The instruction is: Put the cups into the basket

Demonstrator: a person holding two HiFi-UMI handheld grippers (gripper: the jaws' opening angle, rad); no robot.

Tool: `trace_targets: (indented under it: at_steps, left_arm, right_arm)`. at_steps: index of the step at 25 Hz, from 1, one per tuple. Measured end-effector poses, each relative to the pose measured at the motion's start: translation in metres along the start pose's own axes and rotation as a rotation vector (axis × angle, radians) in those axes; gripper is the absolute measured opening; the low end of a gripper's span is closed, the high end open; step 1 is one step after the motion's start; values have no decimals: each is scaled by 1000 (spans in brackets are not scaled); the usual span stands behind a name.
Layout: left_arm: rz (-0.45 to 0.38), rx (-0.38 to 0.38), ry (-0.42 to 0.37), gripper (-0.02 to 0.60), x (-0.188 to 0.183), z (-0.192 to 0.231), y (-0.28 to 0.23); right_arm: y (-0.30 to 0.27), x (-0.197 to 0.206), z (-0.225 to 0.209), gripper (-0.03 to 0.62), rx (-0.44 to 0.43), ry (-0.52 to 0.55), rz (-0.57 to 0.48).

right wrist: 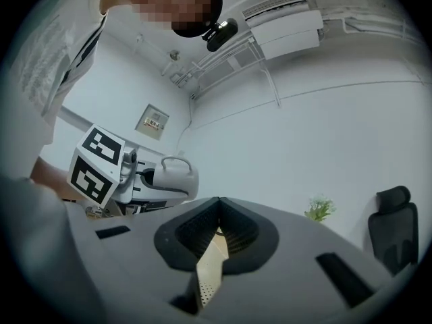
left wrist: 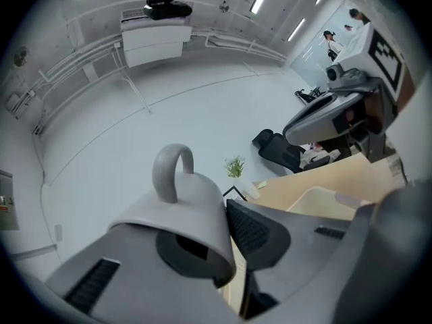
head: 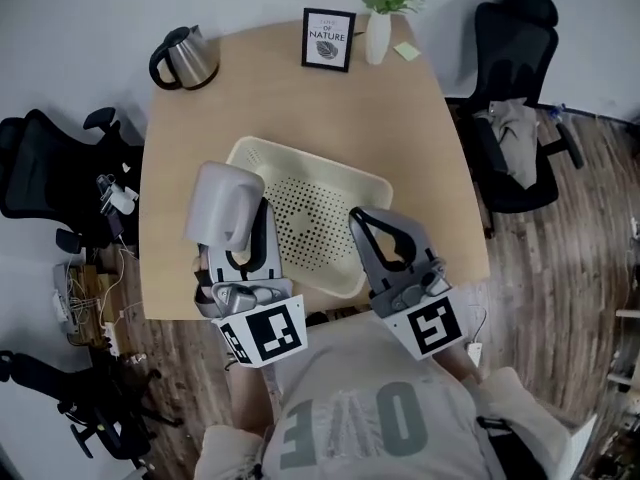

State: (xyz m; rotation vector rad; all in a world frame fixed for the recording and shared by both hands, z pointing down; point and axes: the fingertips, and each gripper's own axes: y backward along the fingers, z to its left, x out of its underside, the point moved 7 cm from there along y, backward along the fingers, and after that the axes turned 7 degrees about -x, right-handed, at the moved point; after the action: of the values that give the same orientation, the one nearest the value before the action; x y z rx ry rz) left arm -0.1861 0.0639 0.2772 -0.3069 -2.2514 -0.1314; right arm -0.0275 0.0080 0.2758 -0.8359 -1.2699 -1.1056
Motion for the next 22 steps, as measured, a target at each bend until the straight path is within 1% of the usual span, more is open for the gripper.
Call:
trace_targets:
  at_steps: [2, 9, 12, 17, 20, 22]
  left_arm:
    - [11, 54, -19, 60, 6, -1, -7]
    - [95, 280, -126, 60, 42, -5, -28]
    - [145, 365, -187, 60, 58, -19, -39]
    - [188, 541, -218, 61, 73, -47, -54]
    - [225, 623, -279, 61, 81, -65, -59]
    - [263, 677, -333, 60, 89, -76, -62]
  right_arm:
    - [-3, 0, 3, -2, 31, 5, -2]
    - [-19, -3, 17, -2, 104, -1, -3]
    - [-21, -1, 20, -2, 136, -8, 1]
    - [-17, 7, 17, -2, 181, -19, 56]
    - [-12, 14, 12, -2, 216, -36, 66]
    - [-12, 18, 11, -2, 231, -28, 81]
